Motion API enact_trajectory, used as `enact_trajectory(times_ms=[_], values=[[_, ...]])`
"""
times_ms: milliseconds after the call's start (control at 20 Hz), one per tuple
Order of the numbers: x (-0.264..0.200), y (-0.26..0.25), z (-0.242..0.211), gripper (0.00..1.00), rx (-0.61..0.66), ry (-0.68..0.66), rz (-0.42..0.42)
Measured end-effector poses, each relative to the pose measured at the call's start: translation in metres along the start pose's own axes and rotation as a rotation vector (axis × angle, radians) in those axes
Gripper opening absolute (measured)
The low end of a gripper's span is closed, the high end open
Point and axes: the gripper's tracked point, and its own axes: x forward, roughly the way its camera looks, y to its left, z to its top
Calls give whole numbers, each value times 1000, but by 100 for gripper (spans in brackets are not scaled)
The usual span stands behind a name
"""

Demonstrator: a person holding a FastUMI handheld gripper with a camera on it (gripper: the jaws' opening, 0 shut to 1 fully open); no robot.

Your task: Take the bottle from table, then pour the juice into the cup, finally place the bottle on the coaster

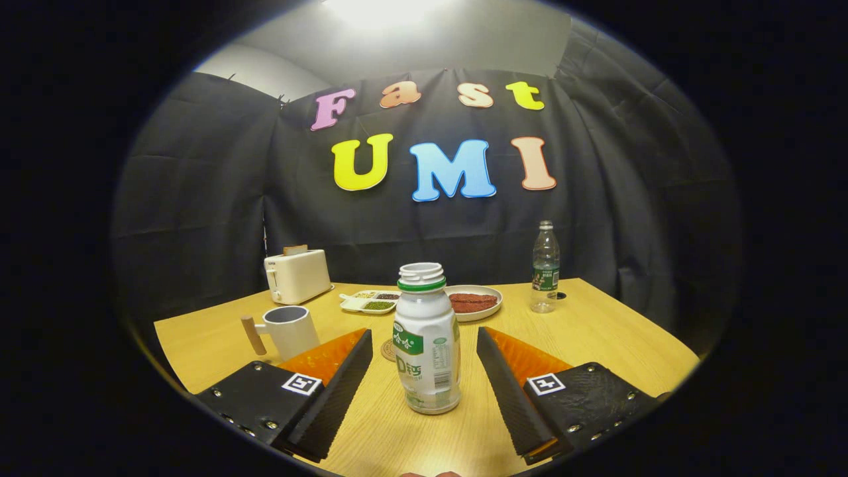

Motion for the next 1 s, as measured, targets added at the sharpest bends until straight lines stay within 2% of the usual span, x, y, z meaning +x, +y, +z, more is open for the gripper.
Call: enact_trajectory(times_ms=[200,750,800,900,1000], values=[[24,7,-9,97,46,9,-3],[73,3,-25,96,-37,44,-59],[79,-5,-30,92,-49,55,-83],[82,-4,-29,75,-49,55,-82],[80,-4,-26,73,-64,58,-83]])
